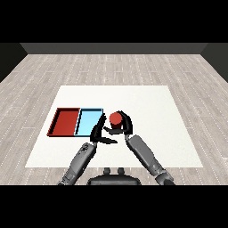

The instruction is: Pick the red can and put it in the red box

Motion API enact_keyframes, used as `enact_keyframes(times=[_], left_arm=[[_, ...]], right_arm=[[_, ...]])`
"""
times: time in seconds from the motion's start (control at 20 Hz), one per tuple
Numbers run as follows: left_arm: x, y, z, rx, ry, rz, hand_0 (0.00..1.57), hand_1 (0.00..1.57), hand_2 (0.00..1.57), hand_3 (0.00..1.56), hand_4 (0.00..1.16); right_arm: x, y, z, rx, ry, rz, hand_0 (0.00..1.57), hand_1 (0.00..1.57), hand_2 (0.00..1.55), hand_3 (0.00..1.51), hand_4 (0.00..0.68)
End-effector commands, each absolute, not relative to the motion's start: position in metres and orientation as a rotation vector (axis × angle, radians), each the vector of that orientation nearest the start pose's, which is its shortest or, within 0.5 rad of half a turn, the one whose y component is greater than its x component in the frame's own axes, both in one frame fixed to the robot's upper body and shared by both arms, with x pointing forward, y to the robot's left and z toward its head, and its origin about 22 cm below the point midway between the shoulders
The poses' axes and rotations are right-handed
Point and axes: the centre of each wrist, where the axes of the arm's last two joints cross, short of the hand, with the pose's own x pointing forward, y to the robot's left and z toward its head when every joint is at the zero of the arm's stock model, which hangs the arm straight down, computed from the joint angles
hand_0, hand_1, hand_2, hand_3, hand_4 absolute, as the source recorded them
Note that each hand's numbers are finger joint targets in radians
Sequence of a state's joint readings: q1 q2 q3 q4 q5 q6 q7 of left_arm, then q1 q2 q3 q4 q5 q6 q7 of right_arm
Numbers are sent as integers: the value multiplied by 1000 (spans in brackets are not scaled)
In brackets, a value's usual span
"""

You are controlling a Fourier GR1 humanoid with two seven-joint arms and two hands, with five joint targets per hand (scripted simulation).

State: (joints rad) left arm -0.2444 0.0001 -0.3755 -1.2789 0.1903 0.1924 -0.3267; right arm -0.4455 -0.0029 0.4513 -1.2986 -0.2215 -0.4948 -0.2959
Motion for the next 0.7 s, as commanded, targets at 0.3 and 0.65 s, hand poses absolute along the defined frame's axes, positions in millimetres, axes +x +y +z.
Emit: enact_keyframes(times=[0.3,0.65], left_arm=[[267,113,-12,-320,-1733,-118,0,0,0,0,0],[266,99,-29,-342,-1737,-126,0,0,0,0,0]], right_arm=[[288,-62,51,200,-1919,37,1451,1451,1436,1376,624],[295,-51,42,231,-1916,42,1494,1494,1447,1378,617]])
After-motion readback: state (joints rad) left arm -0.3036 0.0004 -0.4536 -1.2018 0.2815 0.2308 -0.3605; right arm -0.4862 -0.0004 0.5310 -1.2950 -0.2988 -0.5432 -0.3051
